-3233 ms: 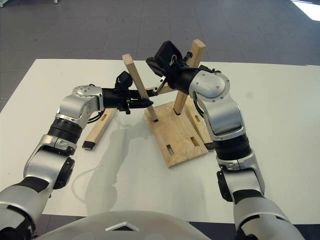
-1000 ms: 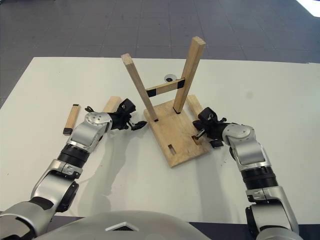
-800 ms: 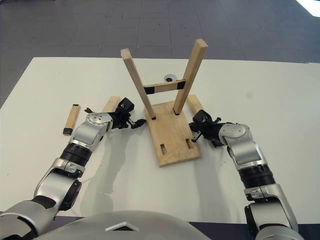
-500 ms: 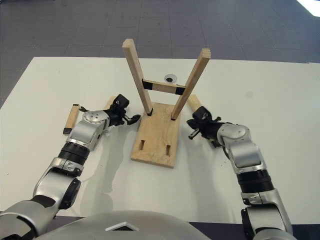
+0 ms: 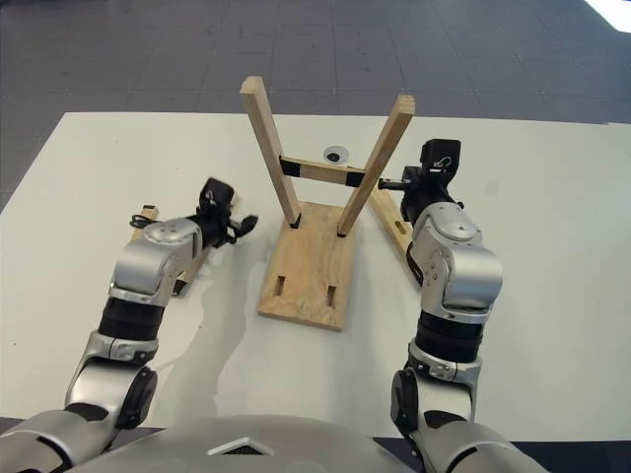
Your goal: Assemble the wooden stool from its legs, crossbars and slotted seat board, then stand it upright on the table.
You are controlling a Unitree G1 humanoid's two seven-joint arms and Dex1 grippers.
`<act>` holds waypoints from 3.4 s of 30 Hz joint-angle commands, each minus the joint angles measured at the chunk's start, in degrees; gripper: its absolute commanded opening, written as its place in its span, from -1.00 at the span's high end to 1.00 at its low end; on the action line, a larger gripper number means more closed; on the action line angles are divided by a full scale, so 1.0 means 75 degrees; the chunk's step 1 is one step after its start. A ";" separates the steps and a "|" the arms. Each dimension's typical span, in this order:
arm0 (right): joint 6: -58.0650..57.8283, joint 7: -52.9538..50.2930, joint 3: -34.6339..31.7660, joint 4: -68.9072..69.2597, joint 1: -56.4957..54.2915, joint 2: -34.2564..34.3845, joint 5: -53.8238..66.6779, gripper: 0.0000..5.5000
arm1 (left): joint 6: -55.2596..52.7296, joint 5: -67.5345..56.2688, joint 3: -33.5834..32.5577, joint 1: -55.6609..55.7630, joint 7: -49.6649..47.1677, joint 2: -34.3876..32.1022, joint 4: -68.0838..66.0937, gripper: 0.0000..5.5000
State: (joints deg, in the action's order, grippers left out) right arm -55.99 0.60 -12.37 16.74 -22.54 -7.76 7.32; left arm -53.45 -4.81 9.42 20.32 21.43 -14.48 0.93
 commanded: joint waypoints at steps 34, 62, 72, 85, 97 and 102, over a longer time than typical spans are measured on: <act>0.1363 0.1484 -0.0594 -0.2155 -0.4979 -0.0959 0.2356 0.96 | -0.0974 -0.0950 0.0312 -0.0309 0.0040 0.0072 0.1198 -0.20; 0.2327 0.0525 0.0239 -0.1558 0.0370 -0.0638 0.0928 0.96 | 0.3574 0.0049 -0.0869 0.0224 -0.2294 0.1716 -0.0193 0.55; 0.2794 0.0474 -0.1254 -0.2269 0.0821 -0.2007 0.0647 0.96 | 0.4336 0.0263 -0.2679 0.0069 -0.3042 0.0391 -0.1276 0.57; 0.0981 0.0709 0.2305 -0.0081 -0.0809 0.0602 0.1310 0.96 | 0.1930 0.0823 0.2194 0.1044 -0.0599 0.1231 0.1890 0.57; 0.0907 0.1260 0.0519 -0.0874 0.1078 -0.1221 0.0840 0.96 | 0.1830 0.1148 0.0331 0.0503 -0.0882 0.0154 0.0679 0.57; 0.0532 0.1617 0.0228 -0.0626 0.1645 -0.1678 0.1053 0.96 | 0.1149 0.0892 -0.0061 0.0329 -0.0563 -0.0110 0.0539 0.57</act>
State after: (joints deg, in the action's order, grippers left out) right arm -49.49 11.22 -12.01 8.92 -11.03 -20.48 13.68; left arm -40.90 2.91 9.36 23.24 15.11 -13.78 4.73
